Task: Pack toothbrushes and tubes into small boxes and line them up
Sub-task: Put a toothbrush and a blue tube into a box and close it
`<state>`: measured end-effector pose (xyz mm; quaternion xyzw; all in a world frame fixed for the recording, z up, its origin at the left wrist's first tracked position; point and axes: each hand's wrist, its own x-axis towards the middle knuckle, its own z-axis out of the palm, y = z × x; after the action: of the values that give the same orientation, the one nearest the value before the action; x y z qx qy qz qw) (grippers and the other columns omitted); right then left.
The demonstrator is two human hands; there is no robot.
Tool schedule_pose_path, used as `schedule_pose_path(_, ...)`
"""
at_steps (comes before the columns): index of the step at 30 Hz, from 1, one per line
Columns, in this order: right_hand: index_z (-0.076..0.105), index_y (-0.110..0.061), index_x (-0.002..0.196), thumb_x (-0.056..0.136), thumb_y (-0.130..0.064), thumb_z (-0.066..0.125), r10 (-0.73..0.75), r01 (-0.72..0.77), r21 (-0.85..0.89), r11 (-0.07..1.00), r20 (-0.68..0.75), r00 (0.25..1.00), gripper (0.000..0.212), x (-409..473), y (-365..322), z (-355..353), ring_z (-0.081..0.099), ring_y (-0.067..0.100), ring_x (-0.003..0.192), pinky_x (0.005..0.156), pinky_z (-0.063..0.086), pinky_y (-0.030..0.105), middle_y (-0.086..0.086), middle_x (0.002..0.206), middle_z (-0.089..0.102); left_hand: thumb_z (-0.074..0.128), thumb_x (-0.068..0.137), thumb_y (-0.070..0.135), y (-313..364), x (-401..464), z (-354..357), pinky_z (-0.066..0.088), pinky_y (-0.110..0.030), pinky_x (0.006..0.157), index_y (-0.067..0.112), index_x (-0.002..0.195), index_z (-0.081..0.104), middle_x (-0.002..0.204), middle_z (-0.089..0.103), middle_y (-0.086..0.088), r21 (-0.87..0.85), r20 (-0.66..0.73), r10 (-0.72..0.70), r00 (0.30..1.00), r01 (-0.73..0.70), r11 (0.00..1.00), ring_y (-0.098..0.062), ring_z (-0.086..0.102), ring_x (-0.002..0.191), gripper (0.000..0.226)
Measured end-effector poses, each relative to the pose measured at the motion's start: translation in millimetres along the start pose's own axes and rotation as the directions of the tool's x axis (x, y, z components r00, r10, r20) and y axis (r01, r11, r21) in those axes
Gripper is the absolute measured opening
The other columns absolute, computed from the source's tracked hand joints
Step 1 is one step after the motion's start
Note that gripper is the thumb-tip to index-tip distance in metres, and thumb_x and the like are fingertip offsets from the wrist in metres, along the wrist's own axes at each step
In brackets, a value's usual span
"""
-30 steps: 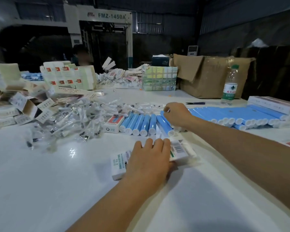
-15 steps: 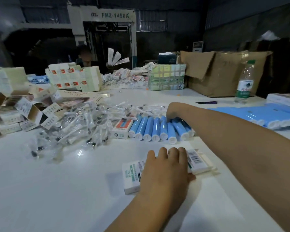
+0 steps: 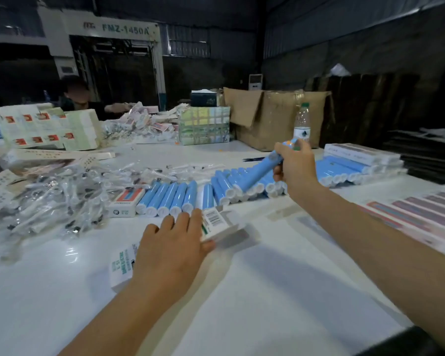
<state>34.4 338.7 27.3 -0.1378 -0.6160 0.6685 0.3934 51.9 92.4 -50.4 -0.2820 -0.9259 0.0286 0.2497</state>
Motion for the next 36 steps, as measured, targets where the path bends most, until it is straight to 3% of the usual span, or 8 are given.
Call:
schedule_pose_path(6,0.036,-0.018,0.114,0.090,-0.010,0.056,0.238,-0.219,0.232,0.948,-0.057,0.970,0.032,-33,37,-29,0.038,0.010,0.033,0.037,0.041,0.020,0.005,0.066,0.058,0.014,0.088,0.062,12,0,-12,0.036,-0.035,0.083,0.020,0.144,0.025,0.132,0.047,0.002,0.008,0.013,-0.088,0.996,0.088,0.996,-0.022,0.047,0.116,0.071)
schedule_pose_path(10,0.038,-0.016,0.119,0.090,-0.010,0.057,0.218,-0.188,0.325,0.927,-0.061,0.974,0.035,-38,33,-29,0.041,0.011,0.031,0.036,0.042,0.020,0.005,0.066,0.060,0.022,0.087,0.060,15,-4,-13,0.038,-0.039,0.074,0.012,0.136,0.042,0.117,0.058,-0.005,0.015,0.000,-0.097,0.995,0.097,0.995,-0.029,0.055,0.102,0.072)
schedule_pose_path(14,0.034,-0.026,0.125,0.090,-0.010,0.061,0.155,-0.167,0.214,0.962,0.072,0.985,0.047,-53,35,-22,0.046,0.012,0.036,0.038,0.045,0.024,0.009,0.070,0.058,0.027,0.083,0.055,19,-4,-14,0.041,-0.040,0.063,0.003,0.122,0.057,0.099,0.064,-0.013,0.005,-0.045,-0.034,0.998,0.035,0.999,-0.035,0.060,0.083,0.072)
schedule_pose_path(20,0.060,-0.010,0.094,0.092,-0.010,0.059,0.134,-0.155,0.097,0.983,0.189,0.973,0.002,-72,37,-14,0.048,0.009,0.044,0.042,0.047,0.023,0.003,0.067,0.060,0.042,0.087,0.053,20,-4,-12,0.040,-0.040,0.067,0.006,0.129,0.052,0.107,0.062,-0.012,-0.001,-0.070,-0.038,0.997,0.038,0.999,-0.034,0.058,0.090,0.064)
schedule_pose_path(22,0.067,-0.006,0.089,0.094,-0.021,0.056,0.134,-0.127,-0.045,0.991,0.240,0.961,0.019,-77,41,-13,0.047,0.007,0.052,0.047,0.043,0.022,-0.009,0.065,0.067,0.026,0.088,0.058,21,-3,-15,0.038,-0.038,0.074,0.012,0.138,0.041,0.118,0.057,-0.006,0.010,-0.038,-0.063,0.997,0.063,0.998,-0.030,0.054,0.102,0.070)
schedule_pose_path(26,0.071,-0.023,0.074,0.096,-0.036,0.049,0.148,-0.101,-0.164,0.981,0.303,0.941,0.034,-87,45,-7,0.045,0.005,0.053,0.054,0.037,0.021,-0.016,0.059,0.065,0.000,0.081,0.062,20,-1,-14,0.032,-0.032,0.080,0.020,0.144,0.019,0.132,0.044,0.003,0.053,-0.022,-0.078,0.997,0.079,0.995,-0.020,0.044,0.114,0.078)
schedule_pose_path(30,0.072,-0.017,0.070,0.097,-0.033,0.049,0.229,-0.209,-0.124,0.970,0.176,0.957,0.039,-81,45,-13,0.038,0.003,0.035,0.035,0.030,0.017,-0.008,0.062,0.058,0.001,0.082,0.062,19,-2,-14,0.032,-0.032,0.079,0.022,0.142,0.019,0.131,0.044,0.004,0.043,0.005,-0.090,0.996,0.090,0.995,-0.020,0.045,0.112,0.075)
schedule_pose_path(36,0.067,-0.008,0.075,0.097,-0.027,0.048,0.296,-0.292,-0.058,0.955,0.071,0.953,0.035,-69,48,-23,0.038,0.007,0.038,0.033,0.028,0.018,0.003,0.073,0.058,0.012,0.091,0.061,25,-3,-10,0.032,-0.037,0.087,0.017,0.145,0.010,0.137,0.039,-0.001,0.022,0.061,0.000,0.998,-0.001,1.000,-0.024,0.040,0.118,0.070)
